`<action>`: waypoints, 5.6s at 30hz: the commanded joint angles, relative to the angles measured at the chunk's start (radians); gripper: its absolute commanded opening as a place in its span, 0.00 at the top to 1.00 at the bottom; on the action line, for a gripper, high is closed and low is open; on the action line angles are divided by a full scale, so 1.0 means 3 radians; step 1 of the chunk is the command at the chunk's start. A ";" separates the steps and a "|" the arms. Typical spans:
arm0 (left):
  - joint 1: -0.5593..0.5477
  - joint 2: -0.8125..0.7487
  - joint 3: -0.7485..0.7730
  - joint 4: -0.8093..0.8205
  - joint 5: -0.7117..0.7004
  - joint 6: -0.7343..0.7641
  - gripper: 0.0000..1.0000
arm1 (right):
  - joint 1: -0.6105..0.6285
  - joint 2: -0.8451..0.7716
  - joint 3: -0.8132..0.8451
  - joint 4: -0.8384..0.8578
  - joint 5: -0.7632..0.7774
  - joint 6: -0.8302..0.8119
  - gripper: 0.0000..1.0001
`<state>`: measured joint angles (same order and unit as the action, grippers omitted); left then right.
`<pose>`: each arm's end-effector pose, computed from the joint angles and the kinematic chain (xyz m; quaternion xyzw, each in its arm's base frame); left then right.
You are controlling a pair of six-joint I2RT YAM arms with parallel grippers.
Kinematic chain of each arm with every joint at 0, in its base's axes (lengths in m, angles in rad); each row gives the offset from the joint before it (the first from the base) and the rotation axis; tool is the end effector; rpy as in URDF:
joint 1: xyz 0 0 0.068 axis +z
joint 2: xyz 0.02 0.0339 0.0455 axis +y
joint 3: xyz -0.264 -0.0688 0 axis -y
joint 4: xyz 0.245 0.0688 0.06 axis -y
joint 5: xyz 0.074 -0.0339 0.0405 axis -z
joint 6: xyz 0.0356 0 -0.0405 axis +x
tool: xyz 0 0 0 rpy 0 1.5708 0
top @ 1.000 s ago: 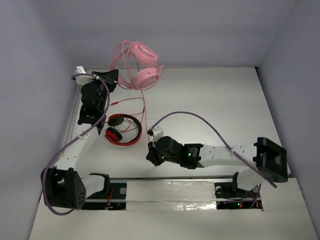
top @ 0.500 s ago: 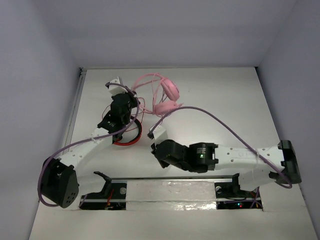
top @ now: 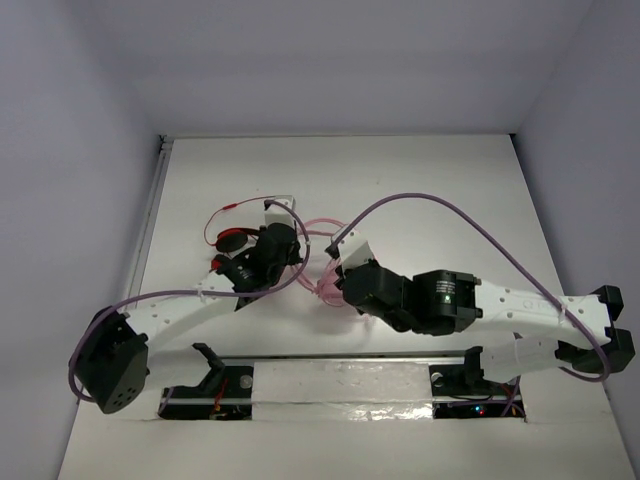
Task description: Wrap the headphones
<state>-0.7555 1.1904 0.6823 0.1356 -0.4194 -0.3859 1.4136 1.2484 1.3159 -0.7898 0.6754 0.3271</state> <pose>0.2024 -0.1708 0.2531 0.0330 0.8155 -0.1533 0.5570 0.0616 0.2465 0.3730 -0.3277 0.8066 0.1023 0.4812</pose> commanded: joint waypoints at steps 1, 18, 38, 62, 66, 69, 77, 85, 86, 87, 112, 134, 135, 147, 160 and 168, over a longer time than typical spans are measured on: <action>-0.0089 -0.0276 0.0119 -0.0165 -0.0140 -0.0130 1.00 | -0.0028 -0.0071 0.0124 -0.0373 0.0157 -0.0068 1.00; -0.0381 -0.0644 0.0564 -0.1296 0.0748 0.0043 1.00 | -0.0621 -0.0040 -0.0065 -0.0089 0.0632 -0.0134 1.00; 0.0739 -0.0941 0.0804 -0.0473 0.2880 -0.0033 1.00 | -0.1725 -0.0720 -0.1153 0.1895 -0.0854 -0.0022 0.69; 0.1255 -0.0588 0.1448 0.0289 0.3315 -0.0877 1.00 | -0.2084 -0.0730 -0.2377 0.4049 -0.1944 0.0280 0.45; 0.1255 -0.0573 0.1459 0.0330 0.3311 -0.0963 1.00 | -0.2084 -0.0608 -0.2382 0.4136 -0.1980 0.0280 0.51; 0.1291 -0.0583 0.1448 0.0341 0.3265 -0.1020 1.00 | -0.2084 -0.0567 -0.2397 0.4167 -0.1955 0.0305 0.53; 0.1480 -0.0578 0.1443 0.0422 0.3234 -0.1183 1.00 | -0.2084 -0.0567 -0.2596 0.4284 -0.2037 0.0469 0.52; 0.1511 -0.0522 0.1173 0.0804 0.3183 -0.1536 1.00 | -0.2084 -0.0455 -0.2566 0.4351 -0.2077 0.0612 0.96; 0.1511 -0.0506 0.1127 0.0877 0.3162 -0.1607 1.00 | -0.2084 -0.0393 -0.2541 0.4356 -0.2133 0.0617 0.98; 0.1511 -0.0491 0.1070 0.0953 0.3142 -0.1689 1.00 | -0.2084 -0.0332 -0.2505 0.4356 -0.2159 0.0633 1.00; 0.0918 0.0690 0.0599 0.2212 0.0979 -0.2267 1.00 | -0.1986 -0.0449 -0.2980 0.4366 -0.2426 0.1548 1.00; 0.0509 0.1135 0.0247 0.2227 0.0304 -0.2053 1.00 | -0.1736 -0.0495 -0.2889 0.4939 -0.1909 0.2100 0.84; 0.0509 0.1150 0.0226 0.2232 0.0299 -0.2053 1.00 | -0.1736 -0.0500 -0.2878 0.4954 -0.1904 0.2105 0.79; 0.0509 0.1697 0.0410 0.2268 0.0539 -0.2206 1.00 | -0.1736 -0.1220 -0.3200 0.4378 -0.1276 0.2172 0.29; 0.0345 0.2949 0.2340 0.1411 0.0667 -0.1685 1.00 | -0.1736 -0.2770 -0.2622 0.2403 -0.0462 0.1431 0.28; 0.0345 0.3385 0.2752 0.0883 0.0452 -0.1352 1.00 | -0.1736 -0.2781 -0.2586 0.2254 -0.0293 0.1344 0.28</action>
<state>-0.6548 2.2303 1.4902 0.4187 -0.2565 -0.8135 0.8848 0.4255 0.5117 -0.0803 0.5320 0.7670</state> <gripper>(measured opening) 0.099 0.722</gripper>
